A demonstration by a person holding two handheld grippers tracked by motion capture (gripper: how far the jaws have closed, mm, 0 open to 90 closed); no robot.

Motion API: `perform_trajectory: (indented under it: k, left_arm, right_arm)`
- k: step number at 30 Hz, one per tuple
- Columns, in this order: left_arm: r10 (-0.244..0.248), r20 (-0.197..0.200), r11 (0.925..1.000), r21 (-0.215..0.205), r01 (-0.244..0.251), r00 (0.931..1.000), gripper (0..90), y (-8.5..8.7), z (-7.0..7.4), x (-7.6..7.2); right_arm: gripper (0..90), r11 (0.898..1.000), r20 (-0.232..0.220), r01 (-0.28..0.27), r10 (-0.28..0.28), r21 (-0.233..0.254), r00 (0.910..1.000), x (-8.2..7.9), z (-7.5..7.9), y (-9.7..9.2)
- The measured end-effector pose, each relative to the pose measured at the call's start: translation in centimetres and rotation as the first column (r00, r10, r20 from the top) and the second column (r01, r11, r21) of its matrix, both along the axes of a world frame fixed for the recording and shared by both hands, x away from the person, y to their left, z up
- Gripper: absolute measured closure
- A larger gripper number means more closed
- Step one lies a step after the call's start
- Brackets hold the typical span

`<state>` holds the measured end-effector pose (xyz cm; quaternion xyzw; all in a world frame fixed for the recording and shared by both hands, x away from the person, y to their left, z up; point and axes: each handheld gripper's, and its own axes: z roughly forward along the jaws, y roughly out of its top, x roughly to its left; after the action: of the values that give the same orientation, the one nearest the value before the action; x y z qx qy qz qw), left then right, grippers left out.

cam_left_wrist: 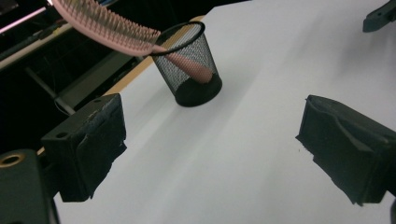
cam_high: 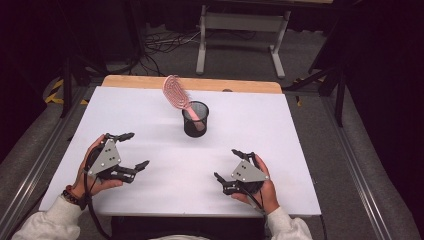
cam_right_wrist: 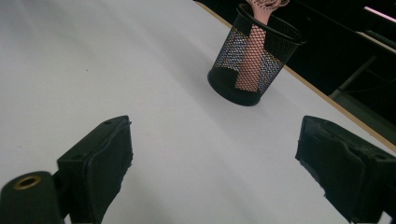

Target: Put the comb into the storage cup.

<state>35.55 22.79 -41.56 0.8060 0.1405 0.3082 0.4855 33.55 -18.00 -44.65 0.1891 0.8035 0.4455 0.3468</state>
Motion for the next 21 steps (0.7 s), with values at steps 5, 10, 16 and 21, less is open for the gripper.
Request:
perform_trajectory:
  k: [5, 10, 16, 21]
  left_arm:
    - [0.011, -0.014, 0.9999, 0.007, -0.011, 0.9998, 8.8, 0.6, -0.8, -0.3]
    - [0.017, -0.036, 0.9996, 0.022, -0.016, 0.9992, 8.9, 1.0, -1.8, -0.7]
    - [0.049, -0.077, 0.9986, -0.016, -0.051, 0.9958, 9.1, 2.1, -3.3, -1.1]
    - [0.072, -0.138, 0.9967, -0.027, -0.077, 0.9878, 7.7, 2.9, -4.8, -1.4]
  right_arm:
    - [11.7, 1.0, 0.0, 0.0, 0.0, -0.001, 1.0, 0.0, 0.0, 0.0]
    - [11.8, 1.0, 0.002, -0.001, 0.001, -0.003, 1.0, 0.0, 0.0, 0.0]
    - [11.8, 1.0, -0.002, -0.003, 0.003, 0.001, 1.0, 0.0, -0.1, -0.1]
    - [11.7, 1.0, -0.004, -0.004, 0.004, 0.006, 1.0, 0.0, -0.1, -0.2]
